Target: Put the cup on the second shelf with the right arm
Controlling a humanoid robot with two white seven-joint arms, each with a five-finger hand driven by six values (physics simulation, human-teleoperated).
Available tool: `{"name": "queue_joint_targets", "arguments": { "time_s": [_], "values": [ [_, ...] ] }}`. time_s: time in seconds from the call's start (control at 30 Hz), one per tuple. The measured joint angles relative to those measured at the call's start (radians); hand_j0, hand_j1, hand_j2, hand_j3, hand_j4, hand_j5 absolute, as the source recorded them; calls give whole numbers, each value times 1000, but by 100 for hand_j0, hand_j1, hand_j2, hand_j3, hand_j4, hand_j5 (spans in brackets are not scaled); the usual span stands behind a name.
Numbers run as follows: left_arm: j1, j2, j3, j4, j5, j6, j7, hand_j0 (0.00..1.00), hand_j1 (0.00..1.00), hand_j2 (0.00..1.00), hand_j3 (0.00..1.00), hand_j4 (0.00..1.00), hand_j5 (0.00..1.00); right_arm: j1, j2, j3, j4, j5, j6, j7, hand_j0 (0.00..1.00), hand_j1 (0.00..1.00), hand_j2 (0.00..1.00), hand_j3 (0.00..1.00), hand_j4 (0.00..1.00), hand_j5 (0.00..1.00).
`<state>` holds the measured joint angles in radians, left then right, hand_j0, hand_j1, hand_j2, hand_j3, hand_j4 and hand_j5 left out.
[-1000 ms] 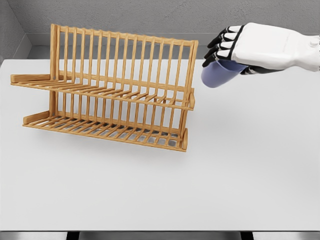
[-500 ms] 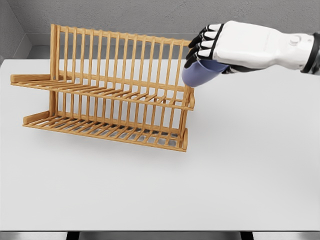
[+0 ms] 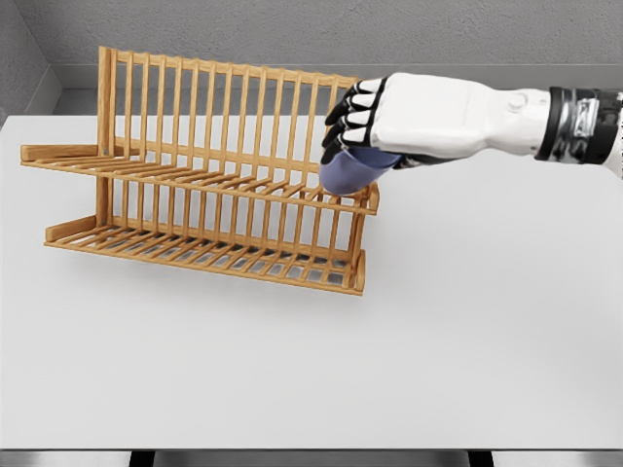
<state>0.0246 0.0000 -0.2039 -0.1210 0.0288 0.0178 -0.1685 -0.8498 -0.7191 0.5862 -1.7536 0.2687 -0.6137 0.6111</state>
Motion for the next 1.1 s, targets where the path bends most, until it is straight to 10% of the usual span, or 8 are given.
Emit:
{"name": "queue_joint_targets", "arguments": {
  "time_s": [0.3, 0.4, 0.77, 0.87, 0.97, 1.1],
  "values": [
    [2, 0, 0, 0, 0, 0, 0, 100, 100, 100, 100, 100, 100, -2, 10, 54, 1, 28, 0, -2, 75, 75, 75, 75, 75, 75],
    [2, 0, 0, 0, 0, 0, 0, 100, 100, 100, 100, 100, 100, -2, 13, 69, 0, 29, 0, -1, 100, 100, 100, 100, 100, 100],
    [2, 0, 0, 1, 0, 0, 0, 100, 100, 100, 100, 100, 100, -29, -3, -52, 4, 32, 0, 0, 100, 100, 100, 100, 100, 100],
    [2, 0, 0, 0, 0, 0, 0, 100, 100, 100, 100, 100, 100, 89, -42, -183, 28, 33, -1, 1, 100, 100, 100, 100, 100, 100],
    [2, 0, 0, 0, 0, 0, 0, 100, 100, 100, 100, 100, 100, 381, -62, -421, 60, 23, 1, 0, 100, 100, 100, 100, 100, 100],
    [2, 0, 0, 0, 0, 0, 0, 100, 100, 100, 100, 100, 100, 526, -51, -603, 76, 25, -1, 1, 100, 100, 100, 100, 100, 100]
  ]
}}
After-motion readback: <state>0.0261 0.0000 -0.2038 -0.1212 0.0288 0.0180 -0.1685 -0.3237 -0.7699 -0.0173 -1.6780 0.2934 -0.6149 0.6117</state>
